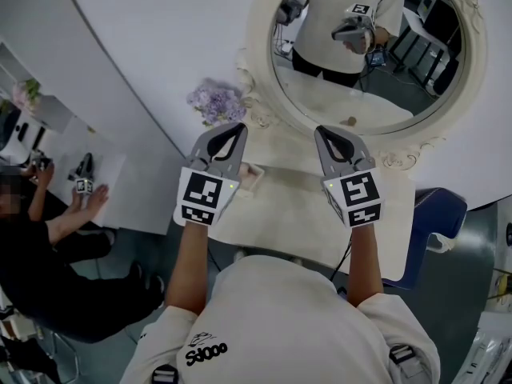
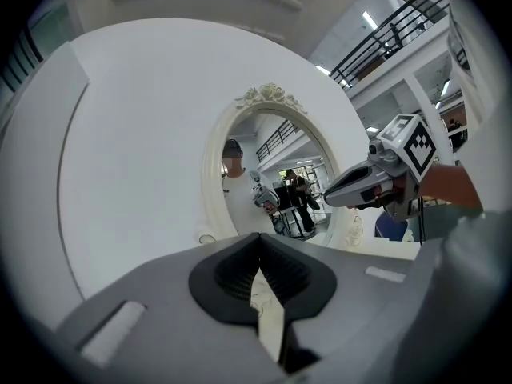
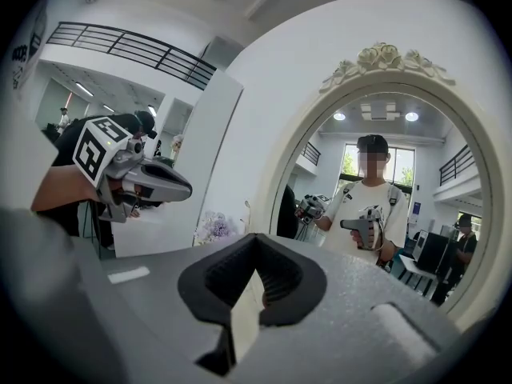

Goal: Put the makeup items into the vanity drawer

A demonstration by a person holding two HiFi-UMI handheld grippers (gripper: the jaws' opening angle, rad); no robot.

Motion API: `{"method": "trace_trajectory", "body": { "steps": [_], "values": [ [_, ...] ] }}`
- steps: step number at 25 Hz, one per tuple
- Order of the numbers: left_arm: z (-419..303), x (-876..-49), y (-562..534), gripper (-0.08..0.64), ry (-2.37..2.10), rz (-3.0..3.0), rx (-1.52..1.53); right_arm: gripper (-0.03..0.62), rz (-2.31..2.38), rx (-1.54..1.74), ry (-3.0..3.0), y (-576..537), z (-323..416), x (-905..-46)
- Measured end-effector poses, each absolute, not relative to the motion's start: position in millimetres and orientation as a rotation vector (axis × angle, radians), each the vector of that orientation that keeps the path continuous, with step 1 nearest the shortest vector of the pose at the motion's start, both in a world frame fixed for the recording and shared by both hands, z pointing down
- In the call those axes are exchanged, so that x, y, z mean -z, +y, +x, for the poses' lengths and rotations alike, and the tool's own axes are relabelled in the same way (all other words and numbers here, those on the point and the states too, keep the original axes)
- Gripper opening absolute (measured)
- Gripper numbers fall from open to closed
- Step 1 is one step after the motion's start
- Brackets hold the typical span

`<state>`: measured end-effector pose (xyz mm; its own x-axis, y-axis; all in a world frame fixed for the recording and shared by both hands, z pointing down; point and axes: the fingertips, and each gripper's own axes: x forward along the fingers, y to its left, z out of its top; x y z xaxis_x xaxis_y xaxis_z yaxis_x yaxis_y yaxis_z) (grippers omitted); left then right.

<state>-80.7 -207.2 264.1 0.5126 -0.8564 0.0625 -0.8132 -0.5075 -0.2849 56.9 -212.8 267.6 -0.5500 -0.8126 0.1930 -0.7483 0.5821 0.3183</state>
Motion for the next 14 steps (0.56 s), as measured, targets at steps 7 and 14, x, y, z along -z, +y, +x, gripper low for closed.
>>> {"method": "trace_trajectory", "body": {
  "steps": [7, 14],
  "values": [
    [-73.7, -266.5, -205.5, 0.017, 1.389, -2.549, 0.294, 0.002, 1.273, 0.286, -2.496, -214.0, 56.7, -268.3],
    [-70.8, -268.7, -204.6, 0.017, 1.374, -2.558, 0.305, 0.002, 1.266, 0.297, -2.480, -213.8, 54.9, -271.3]
  ]
}}
